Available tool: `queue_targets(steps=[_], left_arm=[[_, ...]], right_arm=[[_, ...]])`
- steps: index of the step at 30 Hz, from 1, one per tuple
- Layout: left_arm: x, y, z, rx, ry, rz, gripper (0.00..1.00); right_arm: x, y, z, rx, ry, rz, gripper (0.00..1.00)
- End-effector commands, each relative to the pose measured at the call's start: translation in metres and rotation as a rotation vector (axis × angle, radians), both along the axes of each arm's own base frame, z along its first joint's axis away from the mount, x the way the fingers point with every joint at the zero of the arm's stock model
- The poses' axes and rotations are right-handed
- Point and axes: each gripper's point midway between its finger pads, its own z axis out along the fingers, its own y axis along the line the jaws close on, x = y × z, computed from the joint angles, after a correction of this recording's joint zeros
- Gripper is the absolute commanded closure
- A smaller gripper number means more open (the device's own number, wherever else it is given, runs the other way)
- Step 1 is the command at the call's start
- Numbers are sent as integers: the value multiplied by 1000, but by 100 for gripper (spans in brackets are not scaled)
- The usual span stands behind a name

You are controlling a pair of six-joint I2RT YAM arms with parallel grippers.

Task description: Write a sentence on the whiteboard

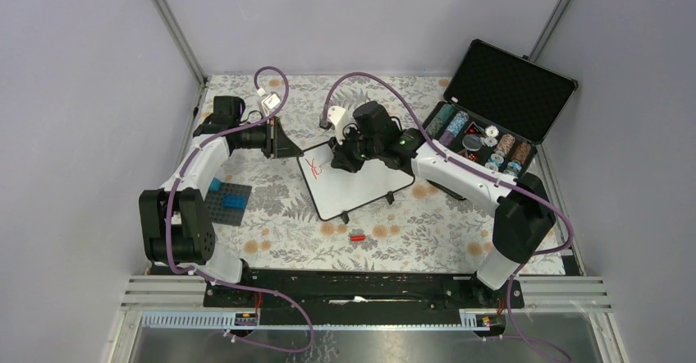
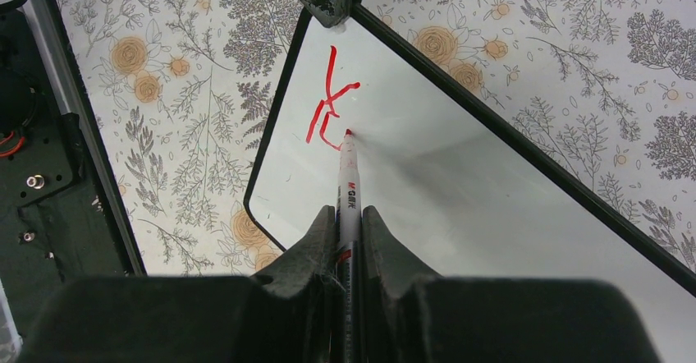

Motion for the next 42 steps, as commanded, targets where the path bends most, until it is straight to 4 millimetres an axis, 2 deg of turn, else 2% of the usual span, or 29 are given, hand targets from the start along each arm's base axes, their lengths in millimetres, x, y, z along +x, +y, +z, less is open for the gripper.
queue_targets(steps=[1,16,22,26,33,42], left_arm=[[-2,-3,8,9,-58,-15,100],[-2,-3,9,12,-64,-12,100],[-2,-2,7,17,-60,-10,100],[-1,-2,7,19,-62,-7,100],[-1,-2,8,19,-63,-7,100],[-1,-2,7,20,-61,-7,100]], right_arm=[[11,9,21,48,-41,-13,100],[8,18,19,46,-36,8,100],[-7,17,33,83,-23,59,100],[-15,8,41,117,-7,83,100],[4,-11,39,105,-25,17,100],[13,-6,29,84,-16,8,100]])
